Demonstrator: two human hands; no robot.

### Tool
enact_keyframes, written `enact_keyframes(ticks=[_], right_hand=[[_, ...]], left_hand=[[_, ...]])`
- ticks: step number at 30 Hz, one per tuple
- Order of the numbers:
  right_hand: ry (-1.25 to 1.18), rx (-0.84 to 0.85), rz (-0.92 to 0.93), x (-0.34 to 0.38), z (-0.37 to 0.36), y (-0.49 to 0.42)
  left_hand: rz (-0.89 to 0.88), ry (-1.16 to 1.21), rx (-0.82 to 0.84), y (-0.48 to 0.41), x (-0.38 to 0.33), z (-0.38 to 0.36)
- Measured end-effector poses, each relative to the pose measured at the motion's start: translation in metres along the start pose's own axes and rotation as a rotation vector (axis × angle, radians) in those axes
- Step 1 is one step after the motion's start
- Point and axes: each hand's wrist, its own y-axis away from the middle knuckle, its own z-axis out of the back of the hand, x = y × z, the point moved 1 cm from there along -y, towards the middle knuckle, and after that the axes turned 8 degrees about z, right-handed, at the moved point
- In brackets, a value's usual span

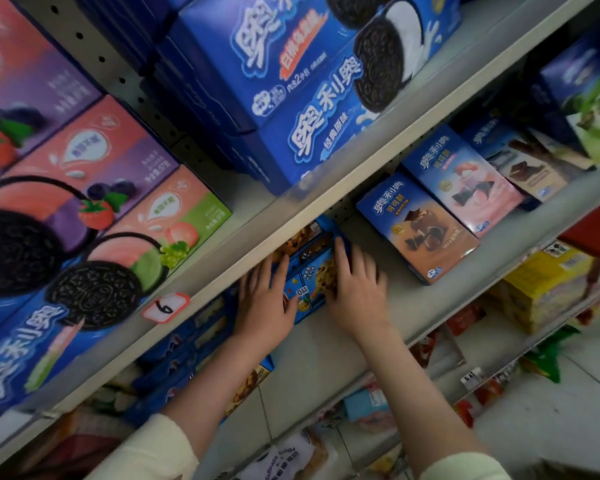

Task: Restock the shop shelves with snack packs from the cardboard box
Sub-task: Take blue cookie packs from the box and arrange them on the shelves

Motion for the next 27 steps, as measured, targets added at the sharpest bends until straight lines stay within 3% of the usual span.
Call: enact_keyframes(ticks=[9, 14, 17, 20, 23, 27], right_hand=[[0.067, 0.148, 0.089, 0.028, 0.031, 0.025], [0.024, 0.234, 0.101, 0.037, 0.045, 0.031], [-0.024, 0.228, 0.094, 0.024, 0.045, 0.024], [-0.113, 0.187, 0.054, 0.009, 0.035, 0.017], [-0.238, 0.116, 0.001, 0.000, 0.021, 0.011], [-0.406, 0.025, -0.062, -0.002, 0.012, 0.000]], left_hand=[[0.127, 0.254, 0.058, 0.022, -0.026, 0.015], [0.206, 0.254, 0.164, 0.027, -0.037, 0.024], [0.250, 0.287, 0.060, 0.016, -0.036, 0.032], [0.287, 0.144, -0.055, -0.001, -0.025, 0.044], [0.321, 0.101, 0.027, -0.018, -0.014, 0.053], [0.261, 0.253, 0.119, -0.024, -0.013, 0.065]])
